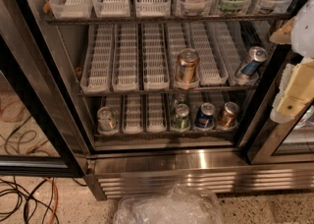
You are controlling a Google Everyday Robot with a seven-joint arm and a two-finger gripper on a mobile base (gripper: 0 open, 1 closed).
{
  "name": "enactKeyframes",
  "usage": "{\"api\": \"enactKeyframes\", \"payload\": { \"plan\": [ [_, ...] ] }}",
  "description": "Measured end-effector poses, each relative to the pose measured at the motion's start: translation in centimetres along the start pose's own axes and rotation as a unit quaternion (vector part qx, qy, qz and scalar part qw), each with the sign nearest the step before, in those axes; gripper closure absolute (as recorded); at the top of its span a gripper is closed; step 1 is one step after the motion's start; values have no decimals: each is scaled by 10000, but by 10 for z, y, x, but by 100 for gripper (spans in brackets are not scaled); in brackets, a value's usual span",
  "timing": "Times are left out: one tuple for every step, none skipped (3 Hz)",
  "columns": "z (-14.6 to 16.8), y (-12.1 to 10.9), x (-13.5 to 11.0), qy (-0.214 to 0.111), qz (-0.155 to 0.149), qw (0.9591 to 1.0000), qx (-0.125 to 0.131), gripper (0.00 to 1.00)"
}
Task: Pick 7up can from bottom shelf of fridge
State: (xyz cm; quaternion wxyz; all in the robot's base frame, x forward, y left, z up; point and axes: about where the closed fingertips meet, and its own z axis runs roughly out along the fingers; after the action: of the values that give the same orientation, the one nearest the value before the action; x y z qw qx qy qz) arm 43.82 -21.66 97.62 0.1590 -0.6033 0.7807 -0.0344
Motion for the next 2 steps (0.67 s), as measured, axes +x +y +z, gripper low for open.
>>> {"api": "enactKeyframes", "payload": {
  "plan": [
    [0,0,0,-2,1,10000,8,0],
    [7,2,0,-39,18,9999,110,0]
  ]
}}
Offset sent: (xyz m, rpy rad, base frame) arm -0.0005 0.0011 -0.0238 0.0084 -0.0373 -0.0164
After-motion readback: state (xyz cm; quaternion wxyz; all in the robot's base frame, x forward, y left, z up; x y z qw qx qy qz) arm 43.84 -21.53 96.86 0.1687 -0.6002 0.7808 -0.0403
